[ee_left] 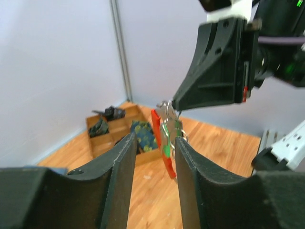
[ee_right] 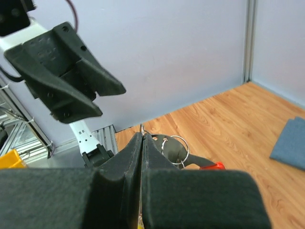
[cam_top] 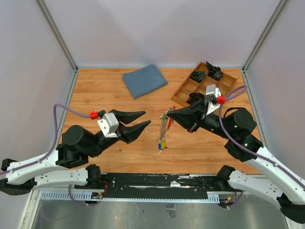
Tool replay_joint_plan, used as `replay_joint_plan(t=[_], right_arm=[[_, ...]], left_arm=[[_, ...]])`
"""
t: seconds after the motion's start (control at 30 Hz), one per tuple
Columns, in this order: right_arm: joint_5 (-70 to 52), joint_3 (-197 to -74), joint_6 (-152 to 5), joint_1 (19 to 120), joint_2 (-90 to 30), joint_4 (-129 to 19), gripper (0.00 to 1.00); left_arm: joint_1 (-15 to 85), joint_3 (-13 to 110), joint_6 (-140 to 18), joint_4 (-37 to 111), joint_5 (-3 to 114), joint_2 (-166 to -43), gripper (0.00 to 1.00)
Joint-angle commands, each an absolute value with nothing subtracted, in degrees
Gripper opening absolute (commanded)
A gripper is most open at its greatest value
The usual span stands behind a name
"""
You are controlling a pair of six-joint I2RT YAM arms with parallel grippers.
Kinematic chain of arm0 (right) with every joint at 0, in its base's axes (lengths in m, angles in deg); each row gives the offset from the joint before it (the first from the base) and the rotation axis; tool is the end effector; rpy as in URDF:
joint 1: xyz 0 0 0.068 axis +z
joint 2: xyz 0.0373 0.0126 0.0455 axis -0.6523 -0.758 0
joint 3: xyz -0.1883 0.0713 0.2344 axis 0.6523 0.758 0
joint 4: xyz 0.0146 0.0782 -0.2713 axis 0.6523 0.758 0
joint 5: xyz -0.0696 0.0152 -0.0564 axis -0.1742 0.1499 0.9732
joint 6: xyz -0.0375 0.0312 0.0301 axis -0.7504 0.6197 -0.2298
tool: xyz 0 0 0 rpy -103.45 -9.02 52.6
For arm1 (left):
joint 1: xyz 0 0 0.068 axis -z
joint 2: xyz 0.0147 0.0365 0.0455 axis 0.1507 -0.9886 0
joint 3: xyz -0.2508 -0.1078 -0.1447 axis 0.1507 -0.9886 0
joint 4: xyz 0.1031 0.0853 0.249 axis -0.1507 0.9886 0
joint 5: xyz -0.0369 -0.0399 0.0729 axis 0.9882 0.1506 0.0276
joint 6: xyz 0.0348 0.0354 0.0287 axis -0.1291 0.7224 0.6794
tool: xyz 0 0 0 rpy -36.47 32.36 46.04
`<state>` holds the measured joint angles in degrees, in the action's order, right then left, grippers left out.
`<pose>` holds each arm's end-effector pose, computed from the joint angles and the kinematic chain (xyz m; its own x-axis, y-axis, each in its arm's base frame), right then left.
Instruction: Put the keys on the keyring
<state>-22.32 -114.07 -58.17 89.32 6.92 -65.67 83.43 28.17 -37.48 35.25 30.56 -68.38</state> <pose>0.0962 0.1314 0.4670 -0.1418 0.3740 -0.9165 -0.9406 0.2376 0.2425 0.0493 -0.1369 0.4531 0.2415 -0.1594 -0.9572 0.8206 0.5601 0.1137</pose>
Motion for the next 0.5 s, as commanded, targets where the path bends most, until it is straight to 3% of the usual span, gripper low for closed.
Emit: replay_joint_plan(t=[0.0, 0.47], right_arm=[[-28.4, -113.3, -62.7, 88.8, 8.8, -74.6, 0.01], [-36.7, -113.7, -64.6, 88.8, 10.0, -78.1, 0.01]], left_arm=[[83.5, 27.7, -39.6, 27.2, 35.5, -69.2, 0.45], [83.5, 30.3, -39.6, 26.7, 45.7, -72.8, 0.44]])
